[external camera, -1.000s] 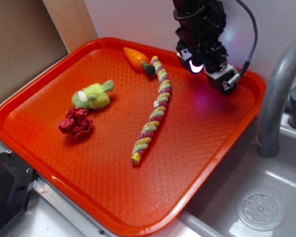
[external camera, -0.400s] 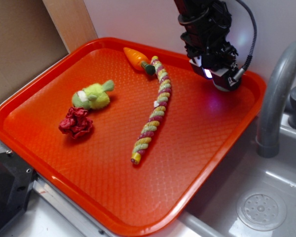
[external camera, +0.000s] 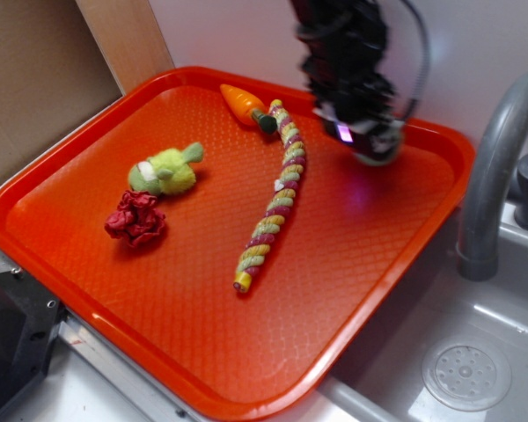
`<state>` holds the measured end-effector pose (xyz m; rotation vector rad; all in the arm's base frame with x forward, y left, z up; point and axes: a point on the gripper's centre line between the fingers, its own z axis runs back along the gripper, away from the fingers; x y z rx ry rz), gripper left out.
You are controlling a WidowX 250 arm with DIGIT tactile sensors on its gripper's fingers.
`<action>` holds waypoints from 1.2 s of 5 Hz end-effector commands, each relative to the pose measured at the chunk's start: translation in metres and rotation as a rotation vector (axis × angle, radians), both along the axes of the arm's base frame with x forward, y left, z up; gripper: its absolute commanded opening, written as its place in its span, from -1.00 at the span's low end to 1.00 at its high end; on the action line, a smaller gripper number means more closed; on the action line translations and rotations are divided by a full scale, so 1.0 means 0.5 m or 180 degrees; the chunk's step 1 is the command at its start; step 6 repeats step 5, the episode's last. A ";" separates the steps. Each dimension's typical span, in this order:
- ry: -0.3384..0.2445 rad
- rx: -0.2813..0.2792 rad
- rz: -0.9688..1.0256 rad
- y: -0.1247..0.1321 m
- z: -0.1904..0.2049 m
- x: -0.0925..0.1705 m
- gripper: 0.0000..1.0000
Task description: Grab the green ball.
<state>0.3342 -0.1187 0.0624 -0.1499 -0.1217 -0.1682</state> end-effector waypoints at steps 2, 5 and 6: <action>0.0225 0.0255 0.0195 0.170 0.304 -0.254 -1.00; 0.0092 0.0430 0.1049 0.166 0.332 -0.348 -1.00; 0.0092 0.0430 0.1049 0.166 0.332 -0.348 -1.00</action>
